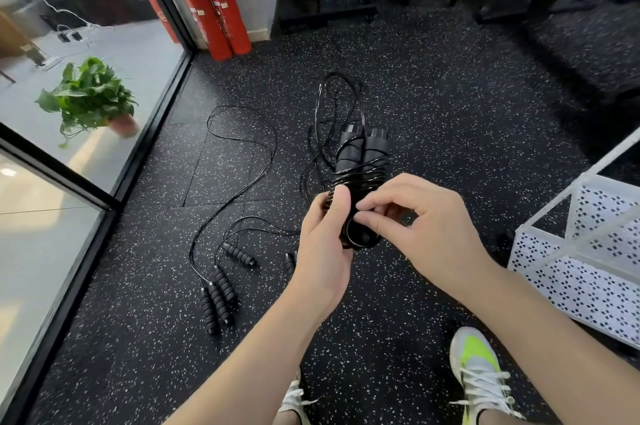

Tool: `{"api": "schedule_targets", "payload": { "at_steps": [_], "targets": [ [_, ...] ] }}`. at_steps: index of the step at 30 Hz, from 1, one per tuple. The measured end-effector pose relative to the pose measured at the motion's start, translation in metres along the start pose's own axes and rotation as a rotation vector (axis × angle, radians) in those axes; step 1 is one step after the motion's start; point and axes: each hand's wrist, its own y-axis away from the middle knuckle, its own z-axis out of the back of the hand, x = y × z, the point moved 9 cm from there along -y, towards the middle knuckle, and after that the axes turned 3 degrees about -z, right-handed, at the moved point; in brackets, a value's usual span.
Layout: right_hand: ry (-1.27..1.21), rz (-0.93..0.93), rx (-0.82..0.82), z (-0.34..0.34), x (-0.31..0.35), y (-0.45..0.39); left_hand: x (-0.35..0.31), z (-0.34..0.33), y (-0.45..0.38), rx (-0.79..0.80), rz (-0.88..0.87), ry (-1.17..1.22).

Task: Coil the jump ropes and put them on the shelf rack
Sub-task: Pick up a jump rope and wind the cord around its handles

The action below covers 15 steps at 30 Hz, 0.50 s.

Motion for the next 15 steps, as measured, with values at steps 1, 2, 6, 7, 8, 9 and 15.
{"api": "schedule_targets", "payload": {
  "at_steps": [1, 2, 6, 7, 8, 9, 15],
  "targets": [
    [0.002, 0.013, 0.014, 0.000, 0.000, 0.000, 0.000, 0.001, -0.001, -0.013, 0.003, -0.008],
    [0.010, 0.029, 0.029, 0.000, 0.001, 0.000, 0.001, 0.002, -0.001, -0.022, 0.005, -0.019],
    [0.049, 0.063, 0.112, -0.005, 0.002, 0.001, 0.002, 0.007, -0.002, -0.043, 0.010, -0.053],
    [0.052, 0.051, 0.117, -0.006, 0.001, 0.001, 0.003, 0.008, -0.002, -0.052, 0.009, -0.060],
    [0.052, 0.027, 0.113, -0.006, -0.001, 0.001, 0.003, 0.010, -0.003, -0.061, 0.005, -0.068],
    [0.050, -0.006, 0.100, -0.006, -0.003, 0.000, 0.002, 0.011, -0.003, -0.065, -0.003, -0.080],
    [0.014, -0.143, 0.000, -0.003, -0.014, 0.003, -0.004, 0.006, -0.004, -0.029, -0.051, -0.135]
  ]
}}
